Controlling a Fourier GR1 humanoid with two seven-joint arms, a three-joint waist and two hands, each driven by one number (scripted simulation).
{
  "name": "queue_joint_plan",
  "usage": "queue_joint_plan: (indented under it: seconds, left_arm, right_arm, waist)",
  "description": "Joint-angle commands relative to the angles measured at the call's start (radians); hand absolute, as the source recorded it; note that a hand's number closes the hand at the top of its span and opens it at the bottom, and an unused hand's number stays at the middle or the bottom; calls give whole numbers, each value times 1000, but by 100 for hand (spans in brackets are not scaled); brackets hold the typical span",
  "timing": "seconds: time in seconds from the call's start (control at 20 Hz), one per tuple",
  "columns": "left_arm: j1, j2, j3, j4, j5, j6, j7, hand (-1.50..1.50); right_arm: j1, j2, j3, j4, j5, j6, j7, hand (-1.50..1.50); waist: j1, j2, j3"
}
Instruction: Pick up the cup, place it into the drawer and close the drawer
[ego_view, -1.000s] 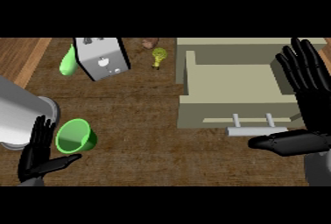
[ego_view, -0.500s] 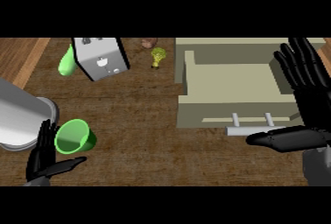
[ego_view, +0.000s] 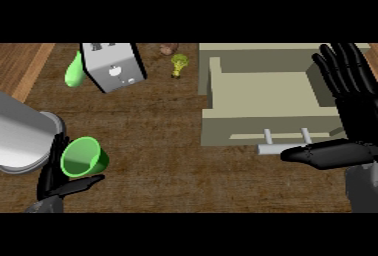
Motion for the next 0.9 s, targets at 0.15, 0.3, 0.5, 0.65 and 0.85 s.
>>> queue_joint_plan:
  seconds: [0.15,0.3,0.5,0.65,0.85]
  left_arm:
    - [-9,-5,-12,9,-6,-93,-77,-150]
    - [-55,-7,-4,13,6,-152,-29,-150]
    - [-41,-86,-17,-22,4,-174,-108,150]
    - [-12,-78,-20,-80,-21,7,-226,150]
    - [-3,-42,6,-95,-26,157,-260,150]
  right_arm:
    - [28,-20,-28,40,-11,38,-60,-150]
    - [31,2,-4,3,7,10,-32,-150]
    - [19,-9,-3,-3,9,17,-21,-150]
    - [22,-35,-37,12,-19,34,-12,-150]
    - [21,-35,-29,33,-13,48,-34,-150]
  waist:
    - [4,-1,1]
    - [-4,1,0]
    - [-3,1,-1]
    - [-4,2,-1]
    - [-1,5,-1]
